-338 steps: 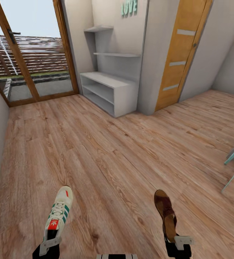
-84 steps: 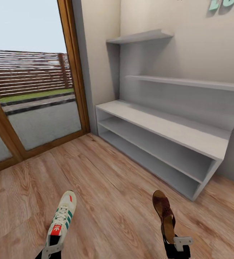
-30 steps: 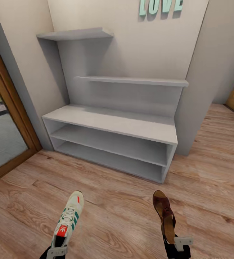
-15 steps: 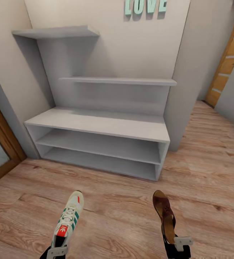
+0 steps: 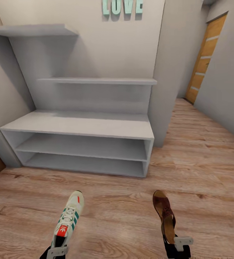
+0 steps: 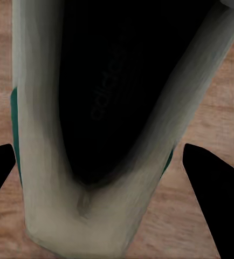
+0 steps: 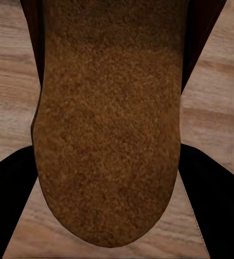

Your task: Pick up the two gym shoes and the two sandals from the corridor floor and place them onto the hallstand (shoe rack) in the corridor, making sure they are on the rack and not on the floor. Arrange them so the two gym shoes are next to each other and the two sandals are next to each other.

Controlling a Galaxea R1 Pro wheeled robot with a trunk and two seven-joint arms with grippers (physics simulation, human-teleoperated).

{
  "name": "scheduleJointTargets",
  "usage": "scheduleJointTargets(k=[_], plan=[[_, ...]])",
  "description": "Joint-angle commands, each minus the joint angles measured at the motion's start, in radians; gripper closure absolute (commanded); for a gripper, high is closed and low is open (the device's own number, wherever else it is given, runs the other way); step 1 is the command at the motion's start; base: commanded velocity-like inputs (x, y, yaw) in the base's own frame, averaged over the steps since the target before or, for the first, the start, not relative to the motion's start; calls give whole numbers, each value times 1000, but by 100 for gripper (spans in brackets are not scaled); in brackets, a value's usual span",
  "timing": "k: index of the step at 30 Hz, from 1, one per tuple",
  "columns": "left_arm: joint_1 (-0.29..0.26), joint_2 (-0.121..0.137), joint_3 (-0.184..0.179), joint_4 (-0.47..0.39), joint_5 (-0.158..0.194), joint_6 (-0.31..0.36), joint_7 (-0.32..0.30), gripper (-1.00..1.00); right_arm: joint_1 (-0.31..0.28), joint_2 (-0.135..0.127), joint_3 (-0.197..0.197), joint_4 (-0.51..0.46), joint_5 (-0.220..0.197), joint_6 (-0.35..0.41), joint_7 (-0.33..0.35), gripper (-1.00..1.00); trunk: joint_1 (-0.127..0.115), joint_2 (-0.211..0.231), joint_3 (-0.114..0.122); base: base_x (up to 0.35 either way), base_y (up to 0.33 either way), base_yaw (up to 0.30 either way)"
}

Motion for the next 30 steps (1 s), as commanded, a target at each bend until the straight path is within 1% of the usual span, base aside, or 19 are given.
scheduleJointTargets(k=[1,8,15,20,30], plan=[[0,-1,9,0,-9,-4,-7,100,-1,0,9,1,-10,-3,-3,100,0,0,-1,0,0,-264],[0,0,10,0,-9,-3,-7,100,-1,0,9,1,-10,-3,-3,100,0,0,-1,0,31,-264],[0,0,12,0,-9,-3,-6,100,-1,0,9,1,-10,-3,-3,100,0,0,-1,0,239,-250],[0,0,13,0,-9,-3,-5,100,0,0,10,1,-10,-3,-2,100,0,0,-1,0,296,-74],[0,-1,15,0,-9,-4,-5,100,-1,-2,9,0,-10,-3,-2,100,0,0,-1,51,305,-6]])
